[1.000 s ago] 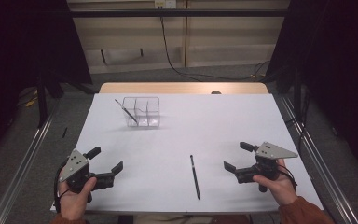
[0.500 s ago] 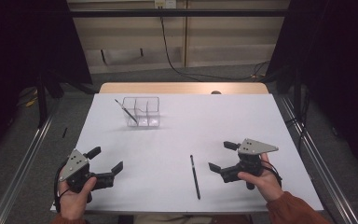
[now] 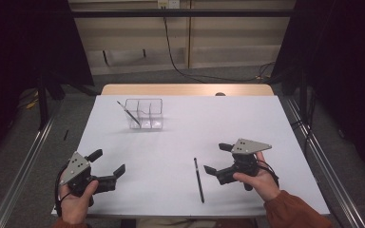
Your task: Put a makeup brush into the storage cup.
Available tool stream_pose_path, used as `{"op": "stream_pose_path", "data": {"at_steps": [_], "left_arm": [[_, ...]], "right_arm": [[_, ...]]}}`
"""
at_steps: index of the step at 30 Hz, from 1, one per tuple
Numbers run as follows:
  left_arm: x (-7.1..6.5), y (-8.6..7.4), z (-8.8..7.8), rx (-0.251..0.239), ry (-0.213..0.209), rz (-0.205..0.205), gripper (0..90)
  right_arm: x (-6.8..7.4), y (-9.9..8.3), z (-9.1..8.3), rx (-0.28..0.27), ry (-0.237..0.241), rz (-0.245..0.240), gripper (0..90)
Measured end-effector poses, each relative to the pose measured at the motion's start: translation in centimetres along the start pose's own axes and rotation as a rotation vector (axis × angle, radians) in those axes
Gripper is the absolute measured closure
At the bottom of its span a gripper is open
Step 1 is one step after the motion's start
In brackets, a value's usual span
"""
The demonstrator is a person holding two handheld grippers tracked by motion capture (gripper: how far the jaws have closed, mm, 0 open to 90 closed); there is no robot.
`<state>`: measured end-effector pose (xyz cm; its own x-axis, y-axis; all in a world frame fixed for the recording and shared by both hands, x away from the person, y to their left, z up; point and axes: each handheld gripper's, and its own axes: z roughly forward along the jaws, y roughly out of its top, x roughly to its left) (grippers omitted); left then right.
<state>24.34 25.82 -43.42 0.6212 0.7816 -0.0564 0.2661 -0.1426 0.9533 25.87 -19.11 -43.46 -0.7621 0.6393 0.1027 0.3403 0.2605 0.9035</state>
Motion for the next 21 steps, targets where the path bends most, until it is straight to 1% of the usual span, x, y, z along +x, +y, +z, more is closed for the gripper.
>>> {"op": "stream_pose_path", "data": {"at_steps": [3, 5, 10, 15, 16, 17, 19, 21], "left_arm": [[0.0, 0.0, 0.0, -0.003, -0.002, 0.003, 2.5], [-0.1, 0.0, 0.0, -0.002, -0.003, 0.003, 2.5], [-0.1, 0.0, 0.0, 0.001, -0.001, 0.005, 2.5], [-0.1, 0.0, 0.0, 0.007, -0.001, 0.009, 2.5], [-0.1, 0.0, 0.0, 0.008, -0.001, 0.010, 2.5], [-0.1, 0.0, 0.0, 0.008, -0.001, 0.009, 2.5], [-0.1, 0.0, 0.0, 0.008, 0.000, 0.011, 2.5], [-0.1, 0.0, 0.1, 0.009, 0.001, 0.012, 2.5]], "right_arm": [[0.2, 0.3, 0.2, 0.001, 0.003, -0.008, 2.9], [0.3, 0.5, 0.4, 0.015, 0.002, -0.009, 3.3], [0.4, 1.0, 1.3, 0.084, 0.007, -0.009, 4.3], [0.5, 1.4, 2.0, 0.134, 0.010, -0.014, 5.1], [0.4, 1.5, 2.2, 0.162, 0.014, -0.014, 5.2], [0.4, 1.5, 2.2, 0.171, 0.015, -0.014, 5.3], [0.4, 1.7, 2.5, 0.224, 0.003, -0.014, 6.6], [0.3, 1.9, 2.7, 0.254, 0.015, -0.012, 6.7]]}}
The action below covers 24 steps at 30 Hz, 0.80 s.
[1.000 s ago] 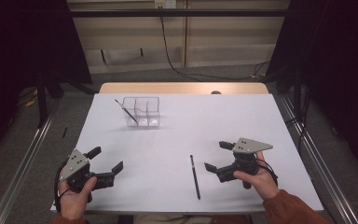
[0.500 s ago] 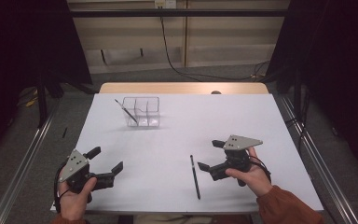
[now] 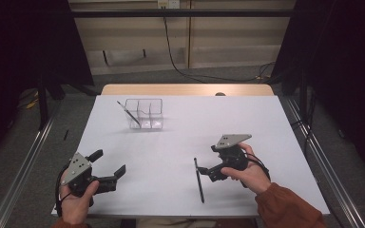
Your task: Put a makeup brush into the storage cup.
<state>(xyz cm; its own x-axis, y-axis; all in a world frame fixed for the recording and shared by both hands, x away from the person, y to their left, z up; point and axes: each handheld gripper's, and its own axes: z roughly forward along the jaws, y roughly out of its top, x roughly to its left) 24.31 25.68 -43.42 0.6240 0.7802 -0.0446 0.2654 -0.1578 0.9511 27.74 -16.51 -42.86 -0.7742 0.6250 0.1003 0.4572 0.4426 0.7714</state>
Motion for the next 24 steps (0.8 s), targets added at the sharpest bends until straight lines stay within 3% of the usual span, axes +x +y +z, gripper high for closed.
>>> {"op": "stream_pose_path", "data": {"at_steps": [12, 24], "left_arm": [[-0.1, 0.0, 0.1, 0.013, 0.000, 0.009, 2.5], [0.1, -0.1, 0.2, 0.016, -0.005, 0.009, 2.5]], "right_arm": [[0.1, 0.6, 0.9, 0.184, 0.039, 0.004, 10.2], [0.9, 1.1, 2.0, 0.372, 0.048, -0.003, 10.5]]}}
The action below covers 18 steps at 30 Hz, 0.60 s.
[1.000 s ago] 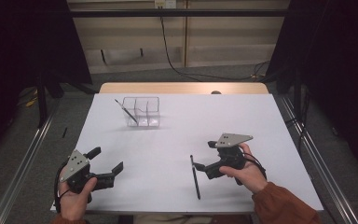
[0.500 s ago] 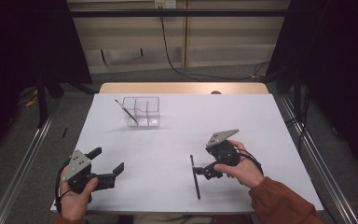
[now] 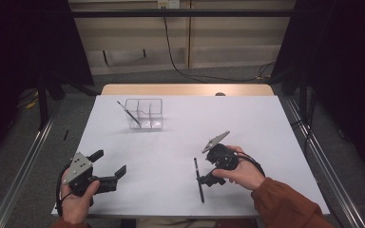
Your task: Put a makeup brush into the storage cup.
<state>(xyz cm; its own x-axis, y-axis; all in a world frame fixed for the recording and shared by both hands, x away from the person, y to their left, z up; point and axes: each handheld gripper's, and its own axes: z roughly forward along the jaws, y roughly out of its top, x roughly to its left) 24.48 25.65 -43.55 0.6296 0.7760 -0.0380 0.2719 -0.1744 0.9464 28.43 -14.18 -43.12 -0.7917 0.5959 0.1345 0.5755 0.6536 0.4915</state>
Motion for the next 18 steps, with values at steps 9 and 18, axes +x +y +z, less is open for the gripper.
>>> {"op": "stream_pose_path", "data": {"at_steps": [9, 18], "left_arm": [[0.0, 0.0, 0.0, 0.000, -0.002, 0.004, 2.5], [0.1, 0.0, 0.0, 0.000, -0.002, 0.004, 2.5]], "right_arm": [[0.3, 0.6, 0.6, 0.075, 0.000, -0.001, 8.4], [0.8, 1.1, 1.1, 0.164, 0.021, 0.038, 8.2]]}}
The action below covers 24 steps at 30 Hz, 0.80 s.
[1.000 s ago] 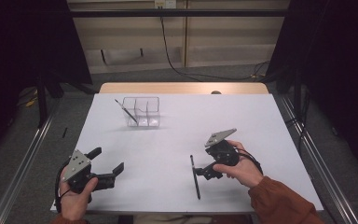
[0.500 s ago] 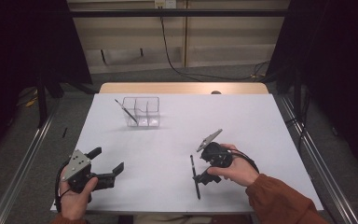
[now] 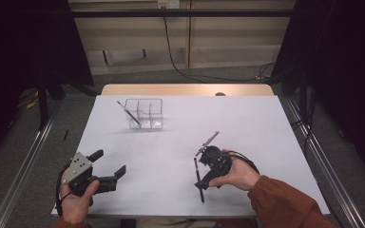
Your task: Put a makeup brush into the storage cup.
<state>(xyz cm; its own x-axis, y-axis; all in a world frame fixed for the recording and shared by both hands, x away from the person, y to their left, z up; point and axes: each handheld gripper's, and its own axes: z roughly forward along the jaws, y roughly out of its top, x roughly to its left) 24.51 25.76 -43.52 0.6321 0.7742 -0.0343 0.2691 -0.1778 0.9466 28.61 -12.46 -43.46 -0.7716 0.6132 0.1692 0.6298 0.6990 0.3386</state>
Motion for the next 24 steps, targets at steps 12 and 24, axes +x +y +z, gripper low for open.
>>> {"op": "stream_pose_path", "data": {"at_steps": [12, 24], "left_arm": [[0.0, 0.0, 0.0, 0.002, -0.003, 0.004, 2.7], [0.1, 0.0, 0.0, 0.003, -0.007, 0.003, 2.8]], "right_arm": [[0.1, 0.5, 1.4, 0.043, -0.012, -0.018, 23.7], [1.0, 0.1, 2.3, 0.052, -0.056, -0.092, 32.8]]}}
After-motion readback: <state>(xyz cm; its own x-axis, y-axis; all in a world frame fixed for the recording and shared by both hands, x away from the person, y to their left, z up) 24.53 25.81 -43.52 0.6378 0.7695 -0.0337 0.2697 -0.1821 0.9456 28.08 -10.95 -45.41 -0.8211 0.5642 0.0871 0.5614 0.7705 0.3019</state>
